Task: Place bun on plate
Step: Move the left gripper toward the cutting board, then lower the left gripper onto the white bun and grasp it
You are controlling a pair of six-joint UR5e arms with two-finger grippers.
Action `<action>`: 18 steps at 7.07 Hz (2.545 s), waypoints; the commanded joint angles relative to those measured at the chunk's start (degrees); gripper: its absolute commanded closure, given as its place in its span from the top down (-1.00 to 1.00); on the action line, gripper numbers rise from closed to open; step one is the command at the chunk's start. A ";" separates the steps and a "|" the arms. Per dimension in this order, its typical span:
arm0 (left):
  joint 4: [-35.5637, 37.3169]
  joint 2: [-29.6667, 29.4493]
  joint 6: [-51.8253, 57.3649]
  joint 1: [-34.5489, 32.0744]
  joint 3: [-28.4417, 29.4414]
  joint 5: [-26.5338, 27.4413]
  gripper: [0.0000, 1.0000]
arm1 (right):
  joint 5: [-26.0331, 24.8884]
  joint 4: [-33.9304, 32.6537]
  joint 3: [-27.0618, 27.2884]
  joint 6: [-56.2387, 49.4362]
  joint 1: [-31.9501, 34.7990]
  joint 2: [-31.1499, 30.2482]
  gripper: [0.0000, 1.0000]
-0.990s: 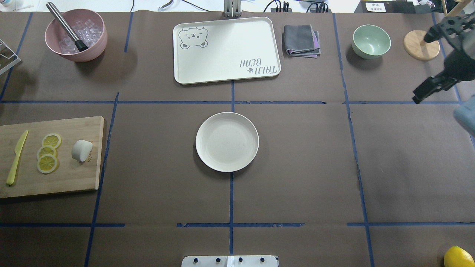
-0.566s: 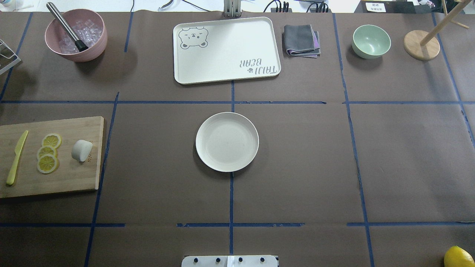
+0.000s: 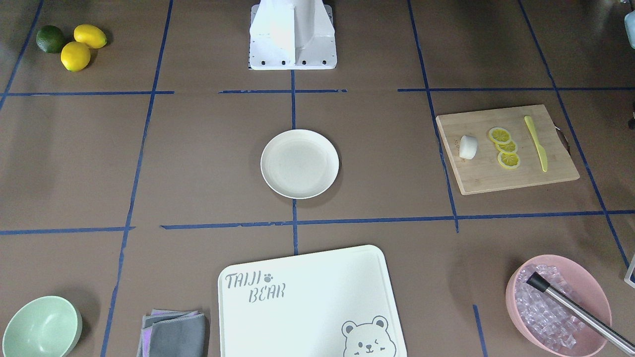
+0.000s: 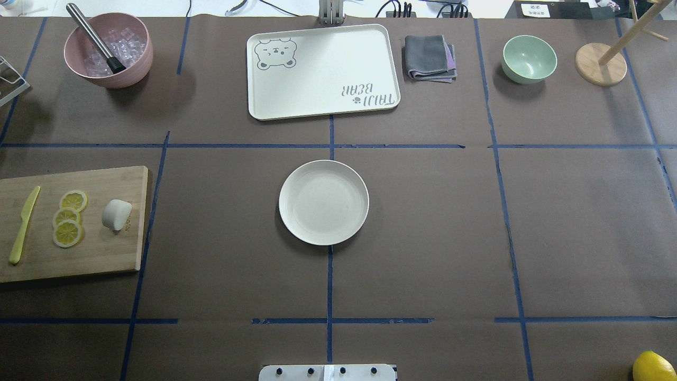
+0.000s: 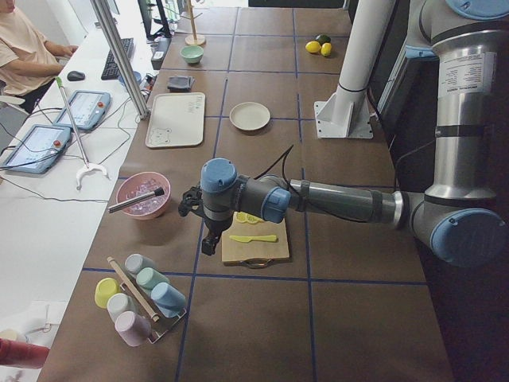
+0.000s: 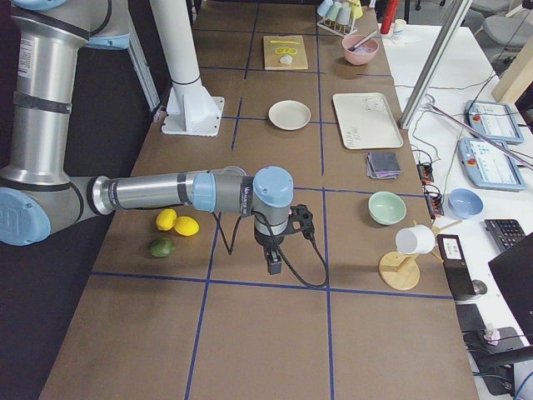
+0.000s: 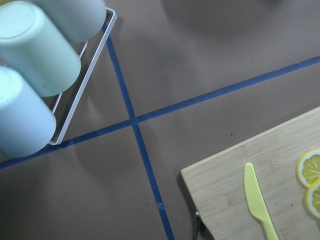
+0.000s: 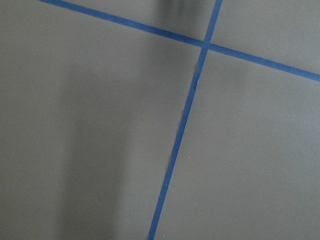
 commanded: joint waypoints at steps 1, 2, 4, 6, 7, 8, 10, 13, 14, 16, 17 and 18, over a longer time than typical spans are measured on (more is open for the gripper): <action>-3.68 -0.85 -3.46 7.40 -1.09 -0.71 1.00 | -0.03 6.00 -2.22 6.39 -0.22 -0.23 1.00; -3.79 -2.85 -12.19 12.94 -1.79 -0.62 1.00 | 0.14 6.09 -2.23 6.40 -0.31 -0.23 1.00; -3.61 -5.67 -31.44 24.01 -6.87 2.09 1.00 | 0.23 6.10 -2.14 6.40 -0.31 -0.23 1.00; -3.61 -7.78 -42.30 34.13 -8.21 11.73 1.00 | 0.23 6.10 -2.23 6.13 -0.31 -0.23 1.00; -3.61 -8.14 -44.52 37.57 -6.91 12.47 1.00 | 0.32 6.10 -2.14 6.31 -0.31 -0.23 1.00; -3.61 -8.32 -44.89 39.17 -6.63 13.43 1.00 | 0.32 6.10 -2.23 6.31 -0.31 -0.23 1.00; -3.70 -8.23 -44.28 39.27 -4.80 13.44 1.00 | 0.32 6.10 -2.23 6.31 -0.31 -0.23 1.00; -3.79 -8.32 -44.10 39.53 -3.56 13.53 0.92 | 0.32 6.10 -2.23 6.13 -0.31 -0.23 1.00; -3.70 -8.41 -44.10 39.54 -3.56 13.53 0.54 | 0.32 6.10 -2.23 5.96 -0.31 -0.23 1.00; -3.70 -8.41 -44.10 39.54 -3.64 13.71 -0.34 | 0.32 6.10 -2.23 6.04 -0.31 -0.23 1.00; -3.70 -8.41 -44.01 39.54 -3.64 15.71 -0.42 | 0.32 6.10 -2.23 6.04 -0.31 -0.23 1.00; -3.70 -8.76 -44.01 39.54 -3.82 16.34 -0.44 | 0.32 6.10 -2.23 6.04 -0.31 -0.23 1.00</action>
